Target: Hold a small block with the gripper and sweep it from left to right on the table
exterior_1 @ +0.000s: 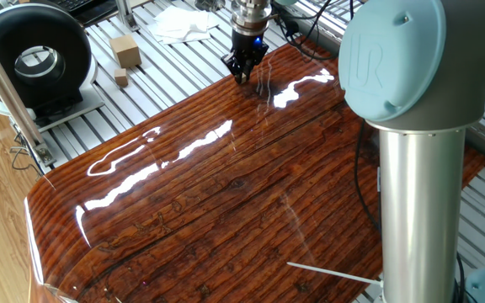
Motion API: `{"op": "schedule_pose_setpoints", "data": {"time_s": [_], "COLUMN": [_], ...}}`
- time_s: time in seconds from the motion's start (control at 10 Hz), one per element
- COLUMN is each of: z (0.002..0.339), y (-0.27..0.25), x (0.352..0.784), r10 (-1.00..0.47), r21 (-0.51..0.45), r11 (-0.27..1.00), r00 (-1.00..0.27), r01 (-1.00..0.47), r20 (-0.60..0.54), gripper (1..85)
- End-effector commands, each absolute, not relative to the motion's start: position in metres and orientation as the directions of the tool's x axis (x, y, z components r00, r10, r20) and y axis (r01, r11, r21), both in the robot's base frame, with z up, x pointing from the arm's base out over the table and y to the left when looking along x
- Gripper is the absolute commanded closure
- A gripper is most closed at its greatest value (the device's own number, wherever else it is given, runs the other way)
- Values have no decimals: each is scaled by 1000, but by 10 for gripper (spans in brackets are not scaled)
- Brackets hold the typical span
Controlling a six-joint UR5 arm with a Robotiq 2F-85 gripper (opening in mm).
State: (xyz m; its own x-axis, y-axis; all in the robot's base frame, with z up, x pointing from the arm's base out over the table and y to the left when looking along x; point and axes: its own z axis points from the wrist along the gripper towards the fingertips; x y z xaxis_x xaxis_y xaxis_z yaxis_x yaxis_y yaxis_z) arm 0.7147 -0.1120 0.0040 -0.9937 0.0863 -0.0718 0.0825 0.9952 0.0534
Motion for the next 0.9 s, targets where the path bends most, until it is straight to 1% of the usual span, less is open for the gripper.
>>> {"op": "schedule_pose_setpoints", "data": {"time_s": [0.0, 0.8], "z": [6, 5], "y": [-110, -104], "x": [716, 718], "r10": [97, 107], "r21": [66, 61], "r11": [994, 993], "r00": [-993, -992], "r01": [92, 102], "r20": [-74, -74], "gripper": [847, 847]}}
